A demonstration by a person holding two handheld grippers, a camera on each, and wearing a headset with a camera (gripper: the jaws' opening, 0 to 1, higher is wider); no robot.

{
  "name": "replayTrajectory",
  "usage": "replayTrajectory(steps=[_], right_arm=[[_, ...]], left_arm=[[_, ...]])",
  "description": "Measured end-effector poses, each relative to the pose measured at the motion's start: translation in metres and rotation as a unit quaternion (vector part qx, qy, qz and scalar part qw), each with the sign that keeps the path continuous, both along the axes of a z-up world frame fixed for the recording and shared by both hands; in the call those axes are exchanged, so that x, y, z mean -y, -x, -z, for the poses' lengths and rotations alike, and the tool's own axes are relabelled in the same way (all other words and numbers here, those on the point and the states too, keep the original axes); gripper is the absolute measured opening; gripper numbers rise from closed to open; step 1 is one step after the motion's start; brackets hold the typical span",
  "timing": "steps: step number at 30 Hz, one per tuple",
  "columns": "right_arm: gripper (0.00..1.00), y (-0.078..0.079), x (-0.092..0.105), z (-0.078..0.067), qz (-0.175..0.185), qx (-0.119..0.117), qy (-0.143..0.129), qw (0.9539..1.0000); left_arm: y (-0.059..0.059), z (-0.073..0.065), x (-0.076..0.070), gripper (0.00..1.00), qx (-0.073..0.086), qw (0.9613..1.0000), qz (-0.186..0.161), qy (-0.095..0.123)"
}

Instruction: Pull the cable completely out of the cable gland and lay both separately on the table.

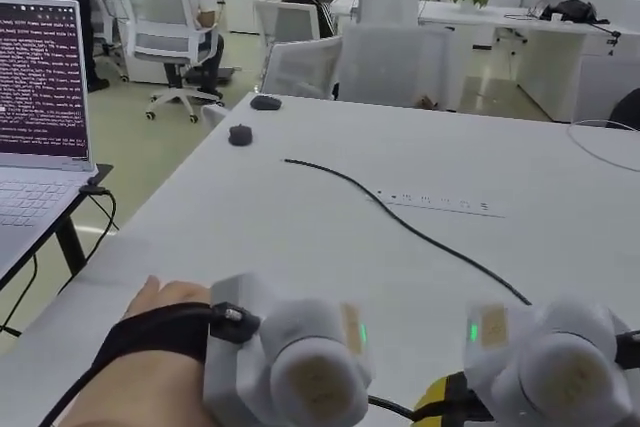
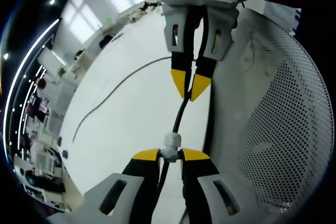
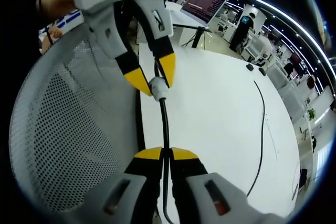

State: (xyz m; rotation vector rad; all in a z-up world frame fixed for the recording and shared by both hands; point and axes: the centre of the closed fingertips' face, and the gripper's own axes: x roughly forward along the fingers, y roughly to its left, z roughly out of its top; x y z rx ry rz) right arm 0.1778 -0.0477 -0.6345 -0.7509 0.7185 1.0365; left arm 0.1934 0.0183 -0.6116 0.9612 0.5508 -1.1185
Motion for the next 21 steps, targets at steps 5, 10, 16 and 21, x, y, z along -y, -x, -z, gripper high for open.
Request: replayTrajectory(steps=[5, 10, 16, 21], right_arm=[[0.03, -0.002, 0.024, 0.012, 0.024, -0.012, 0.030, 0.9992], [0.04, -0.002, 0.037, 0.017, 0.050, -0.023, 0.047, 0.9973], [0.16, -0.002, 0.013, 0.003, 0.050, -0.011, 0.027, 0.9983], [0.17, 0.001, -0.029, -0.018, 0.013, 0.003, -0.031, 0.9994]], left_arm=[[-0.002, -0.003, 0.001, 0.16, 0.003, 1.0000, -0.001, 0.002], [-0.001, -0.004, 0.003, 0.16, 0.002, 1.0000, 0.001, 0.005], [0.003, 0.001, 0.005, 0.16, -0.002, 1.0000, 0.006, -0.003], [0.007, 0.002, 0.008, 0.16, -0.002, 0.9999, 0.012, -0.003]])
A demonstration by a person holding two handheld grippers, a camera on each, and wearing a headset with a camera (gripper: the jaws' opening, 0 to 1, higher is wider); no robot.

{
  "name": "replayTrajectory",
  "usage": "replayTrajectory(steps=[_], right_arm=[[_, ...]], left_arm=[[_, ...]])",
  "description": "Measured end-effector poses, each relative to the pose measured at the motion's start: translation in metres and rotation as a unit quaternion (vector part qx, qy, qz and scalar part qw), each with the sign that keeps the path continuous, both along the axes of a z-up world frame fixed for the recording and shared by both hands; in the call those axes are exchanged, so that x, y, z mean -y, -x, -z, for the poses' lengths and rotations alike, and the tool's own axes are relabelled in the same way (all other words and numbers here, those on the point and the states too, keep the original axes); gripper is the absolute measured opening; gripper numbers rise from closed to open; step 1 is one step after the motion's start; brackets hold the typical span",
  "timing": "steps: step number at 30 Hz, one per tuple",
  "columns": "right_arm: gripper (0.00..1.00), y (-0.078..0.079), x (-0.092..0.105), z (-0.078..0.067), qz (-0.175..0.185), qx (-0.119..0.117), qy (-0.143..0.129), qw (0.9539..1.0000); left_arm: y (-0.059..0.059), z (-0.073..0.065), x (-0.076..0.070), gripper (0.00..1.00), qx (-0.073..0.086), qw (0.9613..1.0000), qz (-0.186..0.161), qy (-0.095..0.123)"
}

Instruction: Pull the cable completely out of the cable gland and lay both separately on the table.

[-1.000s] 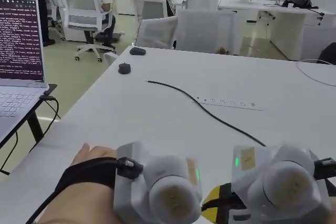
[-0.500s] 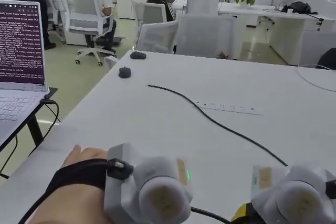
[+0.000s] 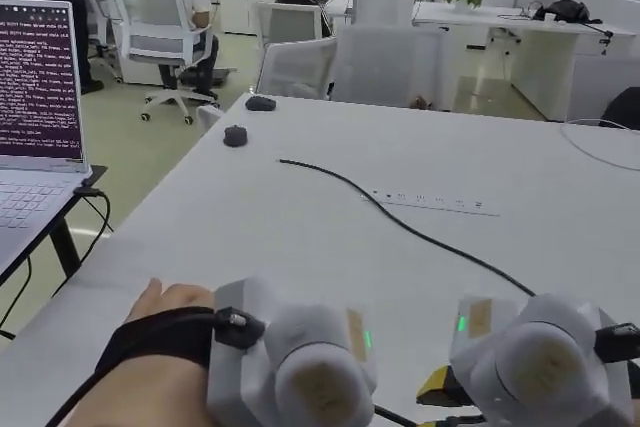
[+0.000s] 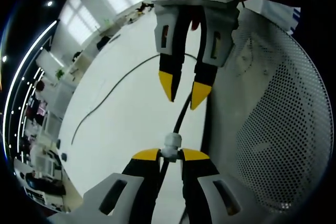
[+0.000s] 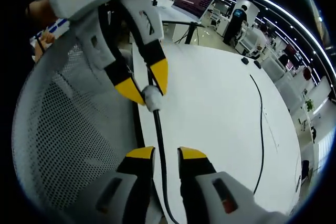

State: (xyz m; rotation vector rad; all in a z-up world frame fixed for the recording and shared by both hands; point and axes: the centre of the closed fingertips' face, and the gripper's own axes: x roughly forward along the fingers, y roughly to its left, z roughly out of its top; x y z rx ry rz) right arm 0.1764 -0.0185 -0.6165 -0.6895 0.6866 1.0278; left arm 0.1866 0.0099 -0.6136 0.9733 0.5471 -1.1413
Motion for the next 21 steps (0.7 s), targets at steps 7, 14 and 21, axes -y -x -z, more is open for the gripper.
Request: replayTrajectory(steps=[7, 14, 21], right_arm=[[0.13, -0.002, -0.020, -0.009, -0.033, 0.026, -0.008, 0.9991], [0.03, 0.000, -0.017, -0.003, -0.038, 0.018, -0.002, 0.9991], [0.03, -0.003, 0.001, 0.005, -0.026, 0.014, 0.019, 0.9994]], left_arm=[[0.003, -0.002, 0.003, 0.16, 0.001, 1.0000, 0.004, 0.005], [0.002, -0.005, 0.003, 0.16, 0.001, 0.9999, 0.000, 0.014], [-0.003, -0.004, 0.000, 0.16, 0.002, 0.9998, -0.006, 0.016]])
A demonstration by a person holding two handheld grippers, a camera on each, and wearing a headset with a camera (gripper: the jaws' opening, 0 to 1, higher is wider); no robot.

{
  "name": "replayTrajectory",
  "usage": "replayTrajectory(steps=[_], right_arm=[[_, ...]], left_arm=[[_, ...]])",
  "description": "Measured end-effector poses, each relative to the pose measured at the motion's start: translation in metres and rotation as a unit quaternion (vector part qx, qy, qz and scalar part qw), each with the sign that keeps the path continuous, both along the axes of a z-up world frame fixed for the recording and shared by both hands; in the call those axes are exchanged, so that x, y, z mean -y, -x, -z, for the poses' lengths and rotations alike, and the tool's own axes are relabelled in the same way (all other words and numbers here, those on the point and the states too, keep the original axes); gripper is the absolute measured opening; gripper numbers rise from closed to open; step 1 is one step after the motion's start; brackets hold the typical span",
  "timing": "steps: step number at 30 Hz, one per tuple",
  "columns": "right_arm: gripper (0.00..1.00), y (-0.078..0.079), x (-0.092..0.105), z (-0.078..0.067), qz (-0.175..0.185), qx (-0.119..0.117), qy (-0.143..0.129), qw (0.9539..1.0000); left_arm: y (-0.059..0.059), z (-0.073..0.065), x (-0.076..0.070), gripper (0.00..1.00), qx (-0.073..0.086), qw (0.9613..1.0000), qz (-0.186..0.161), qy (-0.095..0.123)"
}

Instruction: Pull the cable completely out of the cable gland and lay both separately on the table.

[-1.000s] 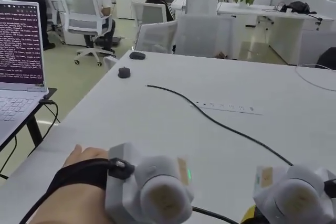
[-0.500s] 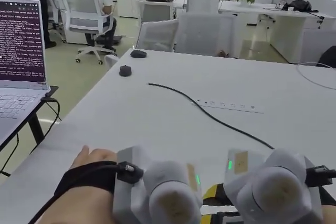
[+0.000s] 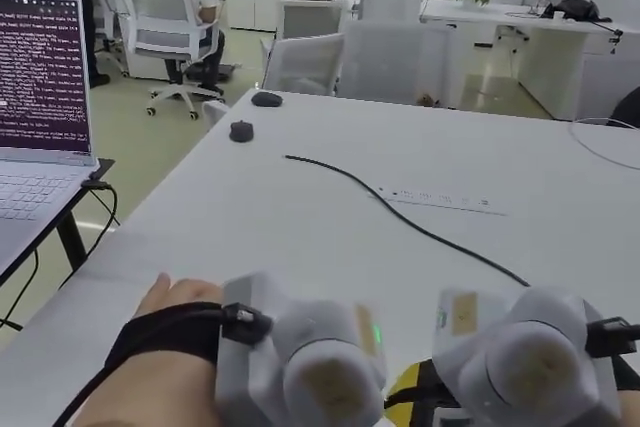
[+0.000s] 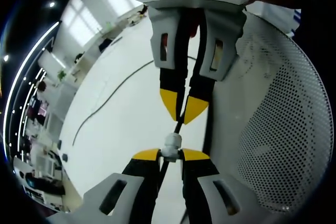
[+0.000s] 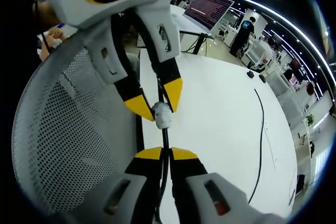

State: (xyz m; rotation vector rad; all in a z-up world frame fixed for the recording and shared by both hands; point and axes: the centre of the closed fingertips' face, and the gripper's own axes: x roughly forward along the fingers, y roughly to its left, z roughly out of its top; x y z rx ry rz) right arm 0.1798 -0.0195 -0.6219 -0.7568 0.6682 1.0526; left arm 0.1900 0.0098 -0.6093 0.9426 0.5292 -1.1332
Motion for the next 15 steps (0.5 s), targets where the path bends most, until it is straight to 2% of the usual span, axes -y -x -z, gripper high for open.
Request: replayTrajectory(steps=[8, 11, 15], right_arm=[[0.03, -0.003, 0.030, 0.009, 0.030, -0.011, 0.019, 0.9993], [0.02, -0.005, 0.042, 0.013, 0.041, -0.012, 0.035, 0.9985], [0.02, -0.006, 0.055, 0.017, 0.056, -0.018, 0.043, 0.9974]], left_arm=[[-0.009, -0.002, -0.009, 0.16, 0.004, 0.9999, -0.013, 0.000], [-0.013, -0.004, -0.011, 0.16, 0.011, 0.9997, -0.021, 0.001], [-0.015, -0.003, -0.016, 0.16, 0.010, 0.9995, -0.030, 0.003]])
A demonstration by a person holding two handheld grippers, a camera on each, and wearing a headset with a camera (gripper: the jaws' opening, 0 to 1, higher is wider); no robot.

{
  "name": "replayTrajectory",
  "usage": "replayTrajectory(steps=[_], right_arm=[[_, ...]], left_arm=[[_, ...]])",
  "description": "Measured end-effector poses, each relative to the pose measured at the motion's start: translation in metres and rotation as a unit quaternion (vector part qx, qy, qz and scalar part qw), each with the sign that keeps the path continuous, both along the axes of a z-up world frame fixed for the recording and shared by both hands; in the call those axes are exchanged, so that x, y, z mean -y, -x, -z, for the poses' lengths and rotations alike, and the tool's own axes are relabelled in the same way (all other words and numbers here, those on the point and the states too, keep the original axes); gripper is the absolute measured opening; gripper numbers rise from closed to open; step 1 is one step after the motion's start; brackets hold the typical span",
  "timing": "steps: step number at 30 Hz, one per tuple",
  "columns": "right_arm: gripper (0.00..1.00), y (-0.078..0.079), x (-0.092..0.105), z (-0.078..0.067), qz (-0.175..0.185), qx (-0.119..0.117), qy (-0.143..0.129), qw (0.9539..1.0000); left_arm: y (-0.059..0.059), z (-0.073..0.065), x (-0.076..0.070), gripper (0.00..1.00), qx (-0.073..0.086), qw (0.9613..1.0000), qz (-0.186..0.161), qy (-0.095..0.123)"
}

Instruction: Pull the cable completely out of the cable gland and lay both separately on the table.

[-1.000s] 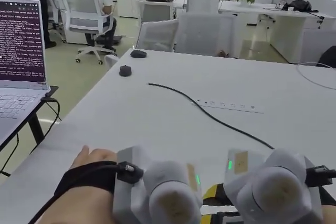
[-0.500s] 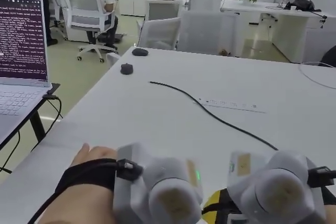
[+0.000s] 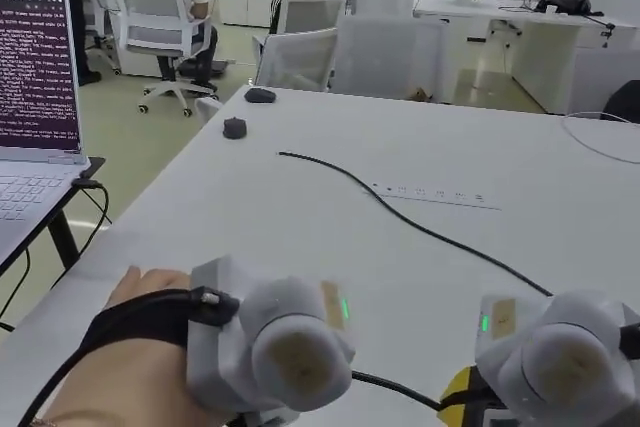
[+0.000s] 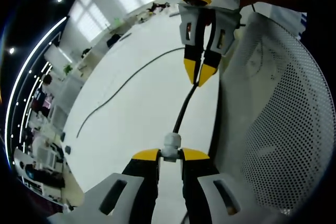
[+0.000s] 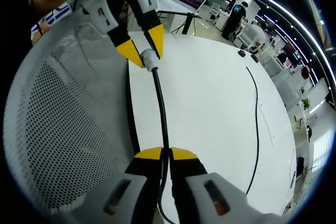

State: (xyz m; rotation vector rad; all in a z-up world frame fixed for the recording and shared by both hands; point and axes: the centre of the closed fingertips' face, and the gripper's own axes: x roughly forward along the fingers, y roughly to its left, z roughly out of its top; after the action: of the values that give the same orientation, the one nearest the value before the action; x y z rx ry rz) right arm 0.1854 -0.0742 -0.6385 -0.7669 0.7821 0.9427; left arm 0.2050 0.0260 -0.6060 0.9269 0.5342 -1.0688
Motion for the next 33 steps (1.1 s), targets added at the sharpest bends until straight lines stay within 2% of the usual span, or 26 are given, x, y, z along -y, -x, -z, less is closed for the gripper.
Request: replayTrajectory(steps=[5, 10, 16, 17, 20, 21, 24, 25, 27, 29, 31, 33], right_arm=[[0.02, 0.001, 0.013, 0.003, 0.009, -0.006, 0.008, 0.9999], [0.03, 0.000, 0.022, 0.006, 0.019, -0.007, 0.018, 0.9996], [0.03, -0.011, 0.034, 0.002, 0.032, 0.000, 0.021, 0.9993], [0.03, -0.016, 0.037, 0.001, 0.033, 0.005, 0.022, 0.9992], [0.03, -0.031, 0.043, 0.001, 0.052, 0.003, -0.001, 0.9986], [0.03, -0.041, 0.045, 0.002, 0.055, 0.006, -0.010, 0.9984], [0.03, -0.064, 0.053, 0.011, 0.068, -0.005, -0.032, 0.9971], [0.03, -0.073, 0.056, 0.017, 0.090, -0.016, -0.050, 0.9946], [0.03, -0.090, 0.064, 0.026, 0.114, -0.020, -0.072, 0.9906], [0.03, -0.104, 0.073, 0.038, 0.148, -0.032, -0.091, 0.9843], [0.03, -0.112, 0.082, 0.048, 0.181, -0.042, -0.103, 0.9772], [0.04, -0.120, 0.092, 0.058, 0.197, -0.040, -0.100, 0.9745]], left_arm=[[-0.004, 0.000, -0.008, 0.16, 0.001, 0.9999, -0.012, 0.000], [-0.004, -0.001, -0.009, 0.16, 0.002, 0.9999, -0.015, 0.002], [-0.002, 0.000, -0.008, 0.16, 0.000, 0.9999, -0.012, 0.000], [-0.003, -0.001, -0.008, 0.16, 0.002, 0.9999, -0.012, 0.000], [-0.002, -0.001, -0.007, 0.16, 0.001, 0.9999, -0.011, 0.001], [-0.001, -0.001, -0.007, 0.16, 0.001, 1.0000, -0.009, 0.000], [0.000, -0.001, -0.007, 0.16, 0.000, 1.0000, -0.006, -0.003], [0.000, -0.001, -0.006, 0.16, -0.001, 1.0000, -0.006, -0.003], [0.002, -0.001, -0.006, 0.16, -0.002, 1.0000, -0.004, -0.004], [0.003, -0.001, -0.006, 0.16, -0.001, 1.0000, -0.003, -0.006], [0.003, -0.002, -0.006, 0.16, -0.001, 1.0000, -0.004, -0.005], [0.004, -0.002, -0.007, 0.16, -0.003, 1.0000, -0.006, -0.004]])
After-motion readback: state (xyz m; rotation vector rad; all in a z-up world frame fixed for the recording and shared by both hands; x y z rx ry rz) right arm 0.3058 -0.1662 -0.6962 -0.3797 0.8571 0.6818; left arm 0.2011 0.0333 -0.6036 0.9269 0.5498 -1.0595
